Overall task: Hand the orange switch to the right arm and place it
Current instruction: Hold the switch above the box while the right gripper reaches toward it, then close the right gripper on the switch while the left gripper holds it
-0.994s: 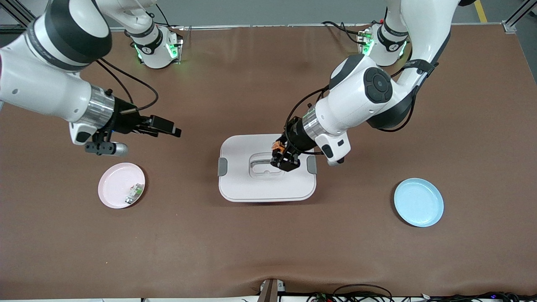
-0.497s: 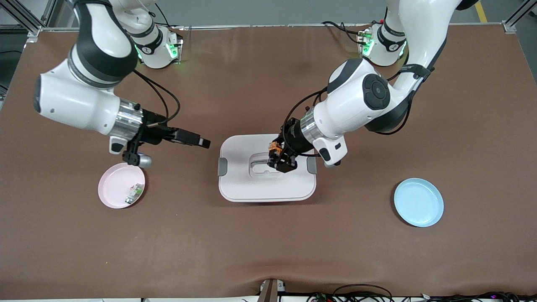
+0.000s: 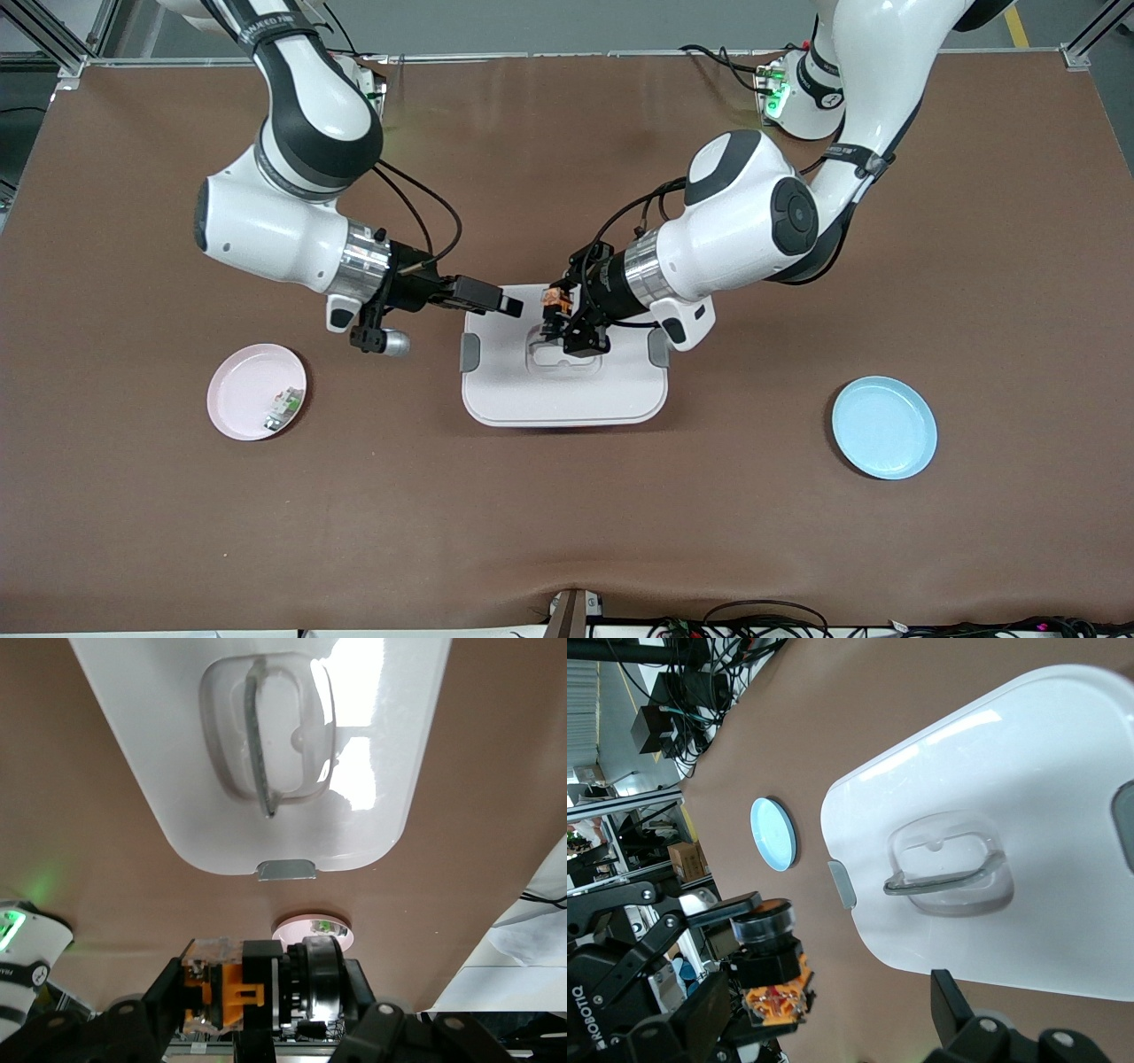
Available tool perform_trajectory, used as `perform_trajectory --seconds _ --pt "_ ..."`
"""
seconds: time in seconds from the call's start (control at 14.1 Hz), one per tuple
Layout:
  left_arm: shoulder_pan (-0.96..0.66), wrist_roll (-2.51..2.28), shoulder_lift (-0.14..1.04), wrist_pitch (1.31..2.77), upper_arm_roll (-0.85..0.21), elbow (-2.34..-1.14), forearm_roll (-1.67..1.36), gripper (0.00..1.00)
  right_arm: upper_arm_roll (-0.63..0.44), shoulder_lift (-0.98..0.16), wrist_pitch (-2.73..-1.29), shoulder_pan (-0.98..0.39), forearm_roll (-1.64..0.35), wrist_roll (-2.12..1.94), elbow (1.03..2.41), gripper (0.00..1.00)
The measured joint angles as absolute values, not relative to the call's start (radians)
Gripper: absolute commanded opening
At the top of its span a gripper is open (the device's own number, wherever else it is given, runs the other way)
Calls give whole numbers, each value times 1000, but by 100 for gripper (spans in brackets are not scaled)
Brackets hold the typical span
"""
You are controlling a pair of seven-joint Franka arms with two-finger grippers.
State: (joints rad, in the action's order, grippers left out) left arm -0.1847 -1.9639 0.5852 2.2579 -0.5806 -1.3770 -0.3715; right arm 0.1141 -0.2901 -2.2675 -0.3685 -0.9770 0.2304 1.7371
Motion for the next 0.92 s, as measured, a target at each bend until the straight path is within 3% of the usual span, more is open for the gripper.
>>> perform_trajectory --seconds 0.92 --pt "-232 -2040 606 2245 -580 -1377 -377 0 113 -327 -2264 -406 -981 212 1713 100"
